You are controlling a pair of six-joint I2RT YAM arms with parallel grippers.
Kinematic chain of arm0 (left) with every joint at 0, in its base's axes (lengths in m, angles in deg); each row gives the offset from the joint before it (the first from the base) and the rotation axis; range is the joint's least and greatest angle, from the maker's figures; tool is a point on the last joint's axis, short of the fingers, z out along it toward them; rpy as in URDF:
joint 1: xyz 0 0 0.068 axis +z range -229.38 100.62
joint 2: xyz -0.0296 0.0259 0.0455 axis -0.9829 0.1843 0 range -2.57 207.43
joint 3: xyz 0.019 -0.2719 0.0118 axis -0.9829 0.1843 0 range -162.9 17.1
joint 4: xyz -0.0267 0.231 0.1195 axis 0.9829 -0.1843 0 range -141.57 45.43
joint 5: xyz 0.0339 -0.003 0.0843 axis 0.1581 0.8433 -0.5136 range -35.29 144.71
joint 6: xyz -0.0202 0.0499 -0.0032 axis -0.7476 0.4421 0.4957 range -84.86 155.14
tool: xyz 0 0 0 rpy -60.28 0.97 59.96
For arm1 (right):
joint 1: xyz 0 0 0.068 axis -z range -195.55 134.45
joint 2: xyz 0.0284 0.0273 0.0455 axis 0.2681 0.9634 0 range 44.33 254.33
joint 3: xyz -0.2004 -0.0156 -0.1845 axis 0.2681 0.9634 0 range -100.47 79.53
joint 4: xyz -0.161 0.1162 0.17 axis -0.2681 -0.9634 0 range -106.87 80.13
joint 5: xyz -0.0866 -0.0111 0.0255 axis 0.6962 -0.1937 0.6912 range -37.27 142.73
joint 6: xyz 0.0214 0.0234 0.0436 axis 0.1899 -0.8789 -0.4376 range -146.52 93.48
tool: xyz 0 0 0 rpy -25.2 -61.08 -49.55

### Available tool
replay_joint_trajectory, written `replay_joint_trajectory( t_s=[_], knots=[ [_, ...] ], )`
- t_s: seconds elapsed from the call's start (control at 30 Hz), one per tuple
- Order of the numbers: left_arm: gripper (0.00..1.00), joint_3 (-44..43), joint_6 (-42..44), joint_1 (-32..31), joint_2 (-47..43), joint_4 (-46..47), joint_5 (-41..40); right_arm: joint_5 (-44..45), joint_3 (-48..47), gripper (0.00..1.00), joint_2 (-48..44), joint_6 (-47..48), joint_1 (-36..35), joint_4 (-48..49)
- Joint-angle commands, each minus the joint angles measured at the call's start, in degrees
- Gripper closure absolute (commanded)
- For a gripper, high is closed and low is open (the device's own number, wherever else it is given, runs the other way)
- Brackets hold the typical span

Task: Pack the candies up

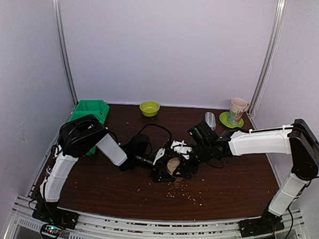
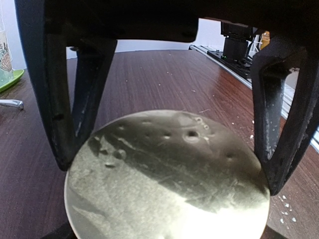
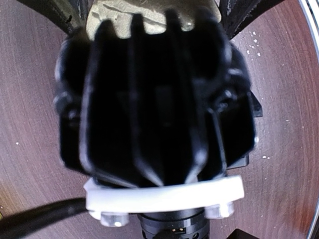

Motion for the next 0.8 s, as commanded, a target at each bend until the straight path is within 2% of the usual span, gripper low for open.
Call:
replay_joint_trajectory(
  t_s=[0.0, 0.23, 0.77],
  knots=[
    [0.18, 1.0, -5.6, -0.5, 4.8, -11.8, -5.2, 7.3, 1.0, 0.18, -0.5, -10.5, -0.6, 4.0],
    [0.19, 0.9, -5.9, -0.4, 4.8, -11.9, -5.9, 13.1, 2.2, 0.18, -1.2, -18.1, -1.9, 5.3],
    [0.21, 0.9, -6.1, -0.5, 4.8, -12.2, -6.7, 20.1, 1.6, 0.18, -0.5, -29.8, -2.5, 3.5]
  ],
)
